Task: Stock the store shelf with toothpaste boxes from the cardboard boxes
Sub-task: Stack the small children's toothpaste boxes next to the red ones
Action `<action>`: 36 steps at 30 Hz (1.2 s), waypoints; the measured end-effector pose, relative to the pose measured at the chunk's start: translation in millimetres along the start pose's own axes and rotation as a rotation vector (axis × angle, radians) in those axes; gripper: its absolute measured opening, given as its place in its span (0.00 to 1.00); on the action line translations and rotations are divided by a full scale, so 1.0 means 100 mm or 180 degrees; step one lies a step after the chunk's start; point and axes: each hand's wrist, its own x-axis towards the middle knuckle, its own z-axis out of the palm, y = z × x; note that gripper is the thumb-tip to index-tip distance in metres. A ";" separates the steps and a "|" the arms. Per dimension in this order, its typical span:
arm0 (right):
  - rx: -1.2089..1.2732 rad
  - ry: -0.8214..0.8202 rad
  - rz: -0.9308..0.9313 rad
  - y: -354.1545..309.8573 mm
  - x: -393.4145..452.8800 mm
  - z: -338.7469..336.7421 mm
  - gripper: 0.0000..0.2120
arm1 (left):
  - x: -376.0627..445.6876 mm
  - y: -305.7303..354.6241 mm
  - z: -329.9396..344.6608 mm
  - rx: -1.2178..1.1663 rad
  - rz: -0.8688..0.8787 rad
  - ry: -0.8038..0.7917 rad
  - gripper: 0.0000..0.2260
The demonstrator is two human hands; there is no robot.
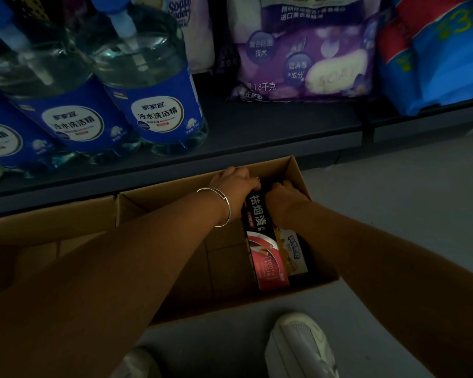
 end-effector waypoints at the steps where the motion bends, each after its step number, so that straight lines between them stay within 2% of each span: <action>1: -0.0053 0.0009 -0.0006 0.00 -0.01 0.00 0.29 | 0.00 0.00 0.00 -0.0008 -0.0008 -0.0005 0.27; 5: -0.0149 -0.0012 0.0000 -0.02 -0.04 -0.01 0.30 | 0.00 0.01 0.00 0.0026 -0.0010 0.0036 0.27; 9: 0.0084 -0.0189 -0.0010 -0.02 -0.05 -0.05 0.19 | 0.04 0.02 0.02 0.0082 0.0024 0.0074 0.28; 11: 0.0170 -0.0260 -0.0033 -0.02 -0.07 -0.08 0.17 | 0.05 0.02 0.03 0.0105 0.0073 0.0090 0.28; 21: 0.0068 -0.0101 -0.0127 -0.02 -0.23 -0.27 0.19 | 0.13 0.05 -0.02 0.0109 0.0073 -0.0013 0.25; 26: -0.0274 -0.0537 -0.0327 -0.03 -0.30 -0.49 0.25 | 0.14 0.10 -0.10 0.0039 -0.0012 -0.0081 0.21; 28: -0.0267 -0.0624 -0.0486 0.01 -0.35 -0.58 0.24 | 0.16 0.14 -0.15 -0.0005 -0.0127 -0.0167 0.22; 31: -0.0026 -0.0394 -0.0676 0.14 -0.45 -0.66 0.20 | 0.18 0.20 -0.22 0.0001 -0.0259 -0.0263 0.25; 36: 0.0311 -0.0177 -0.0549 0.37 -0.56 -0.79 0.17 | 0.23 0.32 -0.32 0.0000 -0.0273 -0.0403 0.22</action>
